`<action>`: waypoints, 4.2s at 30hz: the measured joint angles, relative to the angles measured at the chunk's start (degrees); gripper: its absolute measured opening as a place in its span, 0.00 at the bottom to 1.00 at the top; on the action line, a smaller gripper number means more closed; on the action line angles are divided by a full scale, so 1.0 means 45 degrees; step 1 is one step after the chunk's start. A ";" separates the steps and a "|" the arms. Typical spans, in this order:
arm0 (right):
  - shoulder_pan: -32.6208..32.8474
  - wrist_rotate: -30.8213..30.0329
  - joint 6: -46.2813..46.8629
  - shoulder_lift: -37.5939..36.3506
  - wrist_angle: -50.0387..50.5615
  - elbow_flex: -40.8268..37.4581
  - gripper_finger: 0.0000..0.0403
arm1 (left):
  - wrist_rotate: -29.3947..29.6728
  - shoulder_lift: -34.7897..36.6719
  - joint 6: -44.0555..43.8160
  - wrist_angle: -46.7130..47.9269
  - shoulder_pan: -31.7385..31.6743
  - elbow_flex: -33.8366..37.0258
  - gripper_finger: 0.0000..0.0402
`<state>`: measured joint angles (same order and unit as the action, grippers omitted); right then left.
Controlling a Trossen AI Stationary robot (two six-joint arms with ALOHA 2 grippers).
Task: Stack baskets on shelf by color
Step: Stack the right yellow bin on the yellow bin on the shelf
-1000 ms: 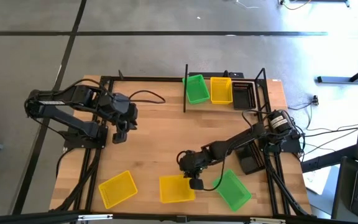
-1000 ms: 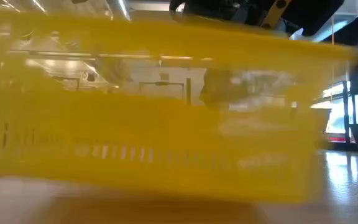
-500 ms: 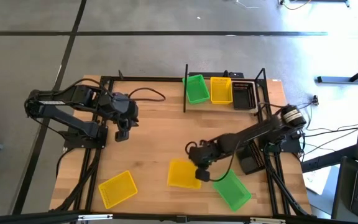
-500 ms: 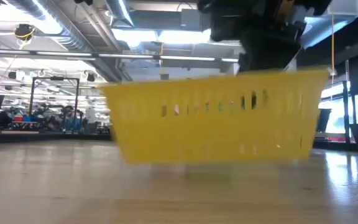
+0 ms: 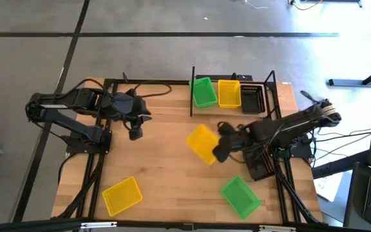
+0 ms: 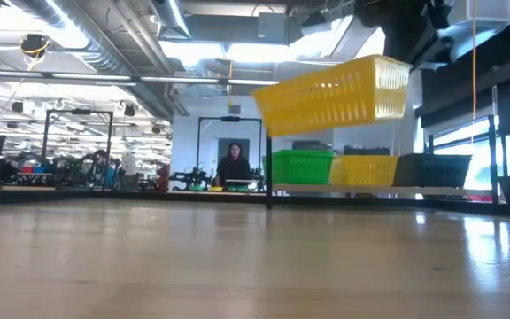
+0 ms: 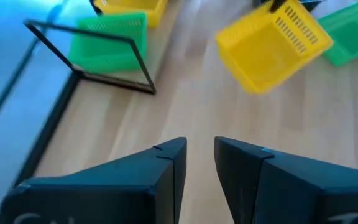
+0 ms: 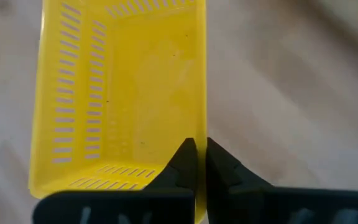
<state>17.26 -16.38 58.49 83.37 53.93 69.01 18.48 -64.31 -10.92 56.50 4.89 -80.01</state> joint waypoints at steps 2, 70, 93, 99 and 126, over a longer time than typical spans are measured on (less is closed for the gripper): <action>-0.0110 -0.0715 0.1002 -0.0588 0.0816 0.0000 0.00 | 0.0324 -0.0188 0.0543 -0.0235 0.0000 -0.0006 0.18; -1.1385 -0.0032 -0.2328 -0.0267 0.1104 0.0000 0.13 | 0.0808 -0.2449 0.3261 -0.2897 -0.1705 -0.0005 0.18; -1.1385 -0.0338 -0.3100 -0.1463 -0.0228 0.0000 0.12 | 0.0802 -0.2444 0.3241 -0.2883 -0.1932 -0.0005 0.18; -1.1563 -0.0583 -0.4089 -0.1282 -0.0912 0.0000 0.02 | 0.0795 -0.2444 0.3240 -0.2883 -0.1928 -0.0005 0.18; -1.2389 0.0561 -0.6377 -0.0650 -0.0577 0.0261 0.00 | 0.0789 -0.2444 0.3065 -0.2898 -0.1928 -0.0005 0.18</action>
<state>-38.49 -13.86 29.79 80.44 51.34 70.19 22.03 -75.31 2.87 43.46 -3.79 -80.03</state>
